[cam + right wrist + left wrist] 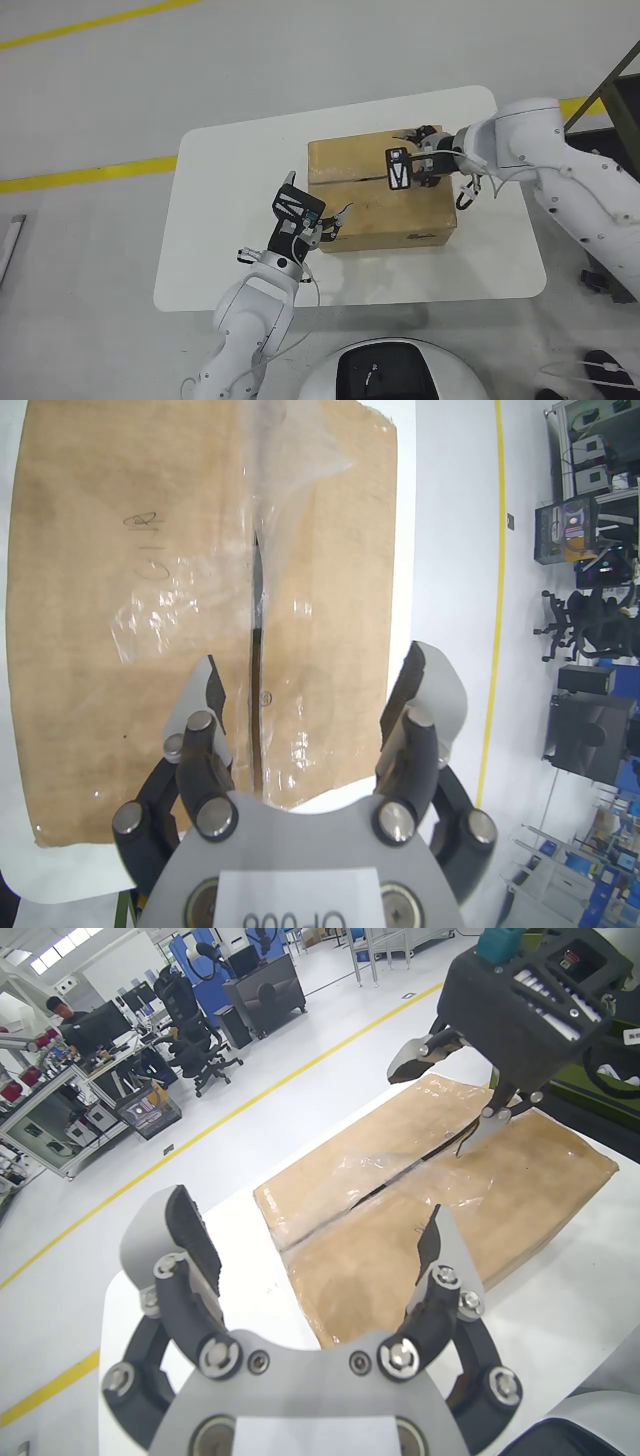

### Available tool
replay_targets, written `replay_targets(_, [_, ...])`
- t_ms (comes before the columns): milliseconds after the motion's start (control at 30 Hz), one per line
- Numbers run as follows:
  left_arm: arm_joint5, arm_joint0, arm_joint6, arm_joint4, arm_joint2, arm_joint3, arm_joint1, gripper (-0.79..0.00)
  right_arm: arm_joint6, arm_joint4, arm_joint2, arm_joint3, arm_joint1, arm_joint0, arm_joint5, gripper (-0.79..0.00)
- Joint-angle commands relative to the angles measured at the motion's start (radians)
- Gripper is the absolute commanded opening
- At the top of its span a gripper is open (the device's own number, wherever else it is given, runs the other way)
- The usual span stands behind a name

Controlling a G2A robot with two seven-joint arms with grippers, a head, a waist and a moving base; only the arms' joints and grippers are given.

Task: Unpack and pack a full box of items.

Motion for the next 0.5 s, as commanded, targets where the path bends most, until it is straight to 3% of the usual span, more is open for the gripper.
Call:
replay_targets(0, [0.0,0.0,0.0,0.0,0.0,0.0,0.0,0.0,0.01,0.017,0.026,-0.003,0.008,-0.014,-0.007,0.0])
replay_targets(100, [0.0,0.0,0.0,0.0,0.0,0.0,0.0,0.0,0.015,0.059,0.073,-0.008,0.022,-0.033,-0.009,0.0])
replay_targets(233, [0.0,0.0,0.0,0.0,0.0,0.0,0.0,0.0,-0.05,0.3,0.162,0.025,0.033,-0.097,0.068,0.0])
replay_targets(367, [0.0,0.0,0.0,0.0,0.0,0.0,0.0,0.0,-0.018,0.475,0.182,0.008,0.04,-0.164,0.106,0.0])
replay_targets(400, [0.0,0.0,0.0,0.0,0.0,0.0,0.0,0.0,-0.013,0.506,0.183,0.007,0.04,-0.176,0.117,-0.092])
replay_targets(467, [0.0,0.0,0.0,0.0,0.0,0.0,0.0,0.0,0.0,0.548,0.174,0.012,0.039,-0.196,0.127,-0.419])
